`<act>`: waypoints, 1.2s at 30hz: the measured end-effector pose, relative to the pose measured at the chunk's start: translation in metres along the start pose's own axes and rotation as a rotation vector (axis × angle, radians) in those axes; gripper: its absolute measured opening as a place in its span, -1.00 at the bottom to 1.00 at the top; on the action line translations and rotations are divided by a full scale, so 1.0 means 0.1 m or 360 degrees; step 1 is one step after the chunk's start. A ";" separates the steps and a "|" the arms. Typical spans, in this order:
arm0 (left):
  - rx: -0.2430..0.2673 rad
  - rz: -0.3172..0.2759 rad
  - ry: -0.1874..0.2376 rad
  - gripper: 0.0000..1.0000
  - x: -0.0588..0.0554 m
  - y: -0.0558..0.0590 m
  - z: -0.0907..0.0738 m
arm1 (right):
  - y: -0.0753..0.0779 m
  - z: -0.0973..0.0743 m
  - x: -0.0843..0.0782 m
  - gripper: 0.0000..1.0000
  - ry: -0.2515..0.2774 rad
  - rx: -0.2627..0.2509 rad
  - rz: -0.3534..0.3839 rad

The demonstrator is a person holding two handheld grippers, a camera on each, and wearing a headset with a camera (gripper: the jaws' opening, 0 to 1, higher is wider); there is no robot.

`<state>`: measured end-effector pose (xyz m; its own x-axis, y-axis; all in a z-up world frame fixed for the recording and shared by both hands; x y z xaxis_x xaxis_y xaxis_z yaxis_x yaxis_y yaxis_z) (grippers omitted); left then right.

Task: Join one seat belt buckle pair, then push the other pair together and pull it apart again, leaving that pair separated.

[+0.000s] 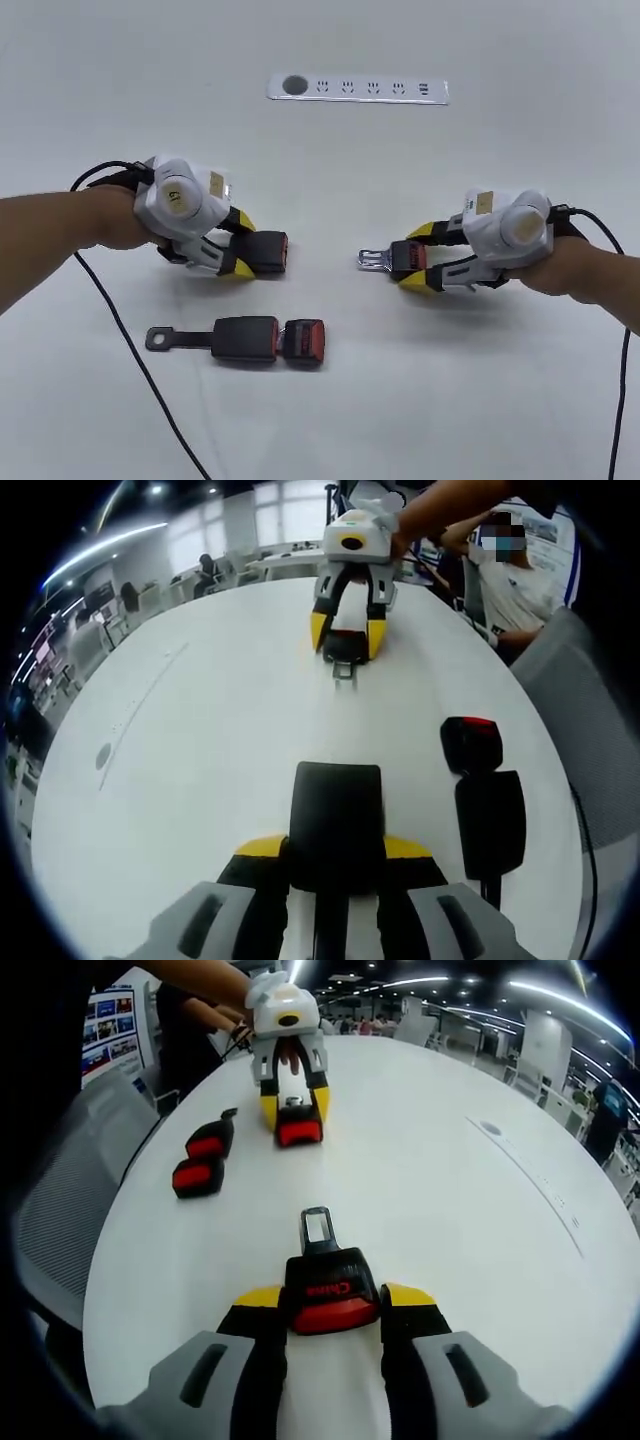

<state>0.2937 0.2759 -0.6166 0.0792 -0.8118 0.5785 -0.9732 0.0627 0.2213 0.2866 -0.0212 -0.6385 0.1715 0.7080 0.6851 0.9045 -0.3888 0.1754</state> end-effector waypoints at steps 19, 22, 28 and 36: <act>-0.0011 -0.0033 -0.0023 -0.29 0.02 0.01 -0.01 | 0.02 -0.14 -0.01 -0.23 -0.0063 -0.0054 0.0028; -0.0010 -0.0051 -0.0044 -0.24 0.04 0.02 0.00 | 0.05 -0.16 -0.03 -0.02 -0.0056 -0.0051 0.0140; 0.0096 -0.0244 0.0150 0.14 0.10 0.08 -0.13 | 0.08 -0.25 -0.02 0.27 -0.0008 -0.0215 0.0217; 0.0319 -0.0413 0.0294 0.62 -0.04 0.14 -0.24 | 0.01 -0.43 0.09 0.42 0.0066 -0.0489 0.0456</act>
<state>0.2850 0.2944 -0.5967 0.3486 -0.6664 0.6591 -0.9371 -0.2610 0.2318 0.2720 -0.0405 -0.6016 0.3775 0.5237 0.7637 0.6631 -0.7285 0.1719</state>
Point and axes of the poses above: the centre of the closed fingertips' face, and the gripper's own axes: z roughly forward along the fingers, y roughly to its right, x roughly out of its top, the point moved 9 cm from there along -z, roughly backward along the fingers, and after that the axes turned 15 degrees about -x, right-handed, at the moved point
